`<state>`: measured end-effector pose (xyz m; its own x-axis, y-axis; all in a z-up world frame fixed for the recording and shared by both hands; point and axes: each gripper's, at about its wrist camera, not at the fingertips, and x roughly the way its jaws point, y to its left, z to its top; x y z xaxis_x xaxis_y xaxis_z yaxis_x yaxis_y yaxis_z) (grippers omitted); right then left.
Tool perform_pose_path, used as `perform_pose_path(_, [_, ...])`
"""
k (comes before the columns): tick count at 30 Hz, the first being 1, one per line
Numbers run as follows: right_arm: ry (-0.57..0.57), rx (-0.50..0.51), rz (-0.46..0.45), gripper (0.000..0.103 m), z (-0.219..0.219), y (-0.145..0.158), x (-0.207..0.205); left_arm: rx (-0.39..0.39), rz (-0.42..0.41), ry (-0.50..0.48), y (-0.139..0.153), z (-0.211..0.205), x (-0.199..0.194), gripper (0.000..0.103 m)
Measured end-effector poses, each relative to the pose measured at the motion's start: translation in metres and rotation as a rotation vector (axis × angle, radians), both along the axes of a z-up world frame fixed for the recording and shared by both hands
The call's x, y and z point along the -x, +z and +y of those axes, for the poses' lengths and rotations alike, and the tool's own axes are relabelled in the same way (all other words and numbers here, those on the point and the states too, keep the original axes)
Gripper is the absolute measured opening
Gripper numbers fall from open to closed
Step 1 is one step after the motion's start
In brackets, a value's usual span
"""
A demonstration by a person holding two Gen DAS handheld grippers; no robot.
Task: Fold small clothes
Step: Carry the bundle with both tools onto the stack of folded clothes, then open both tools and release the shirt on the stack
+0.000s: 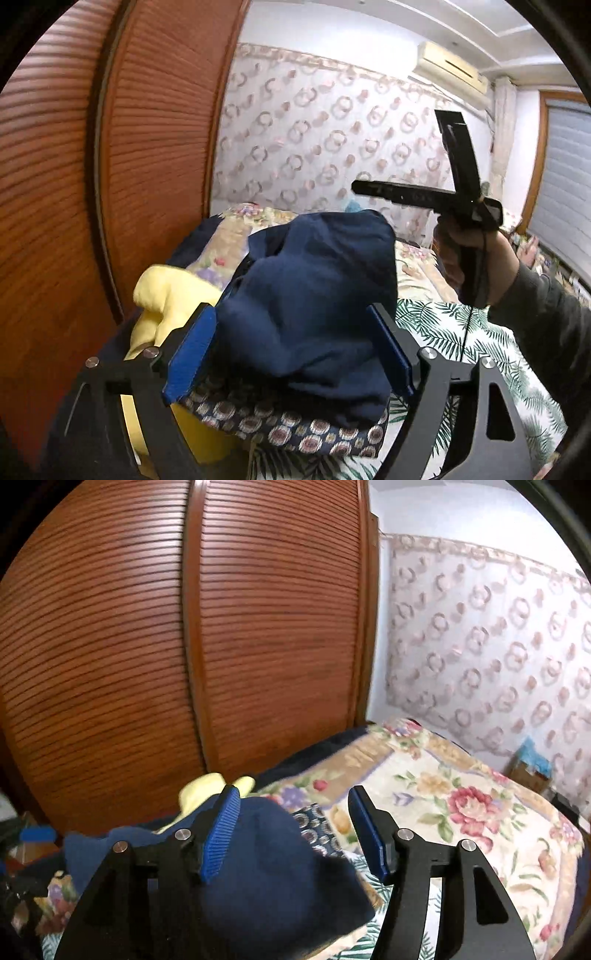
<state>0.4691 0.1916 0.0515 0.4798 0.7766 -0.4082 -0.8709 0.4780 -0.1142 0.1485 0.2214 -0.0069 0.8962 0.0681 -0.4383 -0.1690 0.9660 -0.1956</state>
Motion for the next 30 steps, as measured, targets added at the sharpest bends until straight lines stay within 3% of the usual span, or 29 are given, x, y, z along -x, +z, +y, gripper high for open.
perform_pose_path(4, [0.086, 0.026, 0.075, 0.063, -0.002, -0.024, 0.008, -0.016, 0.075, -0.039, -0.016, -0.009, -0.031, 0.085])
perform_pose_path(9, [0.06, 0.097, 0.104, 0.063, 0.021, -0.056, -0.004, -0.087, 0.189, -0.046, -0.046, -0.021, -0.058, 0.085])
perform_pose_path(13, [0.018, 0.144, 0.13, 0.063, 0.043, -0.079, -0.037, -0.085, 0.189, -0.039, -0.055, -0.015, -0.059, 0.085])
perform_pose_path(18, [0.026, 0.119, 0.13, 0.063, 0.049, -0.096, -0.045, -0.069, 0.183, -0.041, -0.059, -0.012, -0.06, 0.085])
perform_pose_path(25, [0.003, 0.089, 0.132, 0.065, 0.032, -0.098, -0.05, -0.1, 0.164, -0.031, -0.053, -0.019, -0.059, 0.085])
perform_pose_path(30, [-0.047, 0.036, 0.126, 0.065, 0.011, -0.082, -0.027, -0.117, 0.133, -0.04, -0.04, -0.024, -0.049, 0.085])
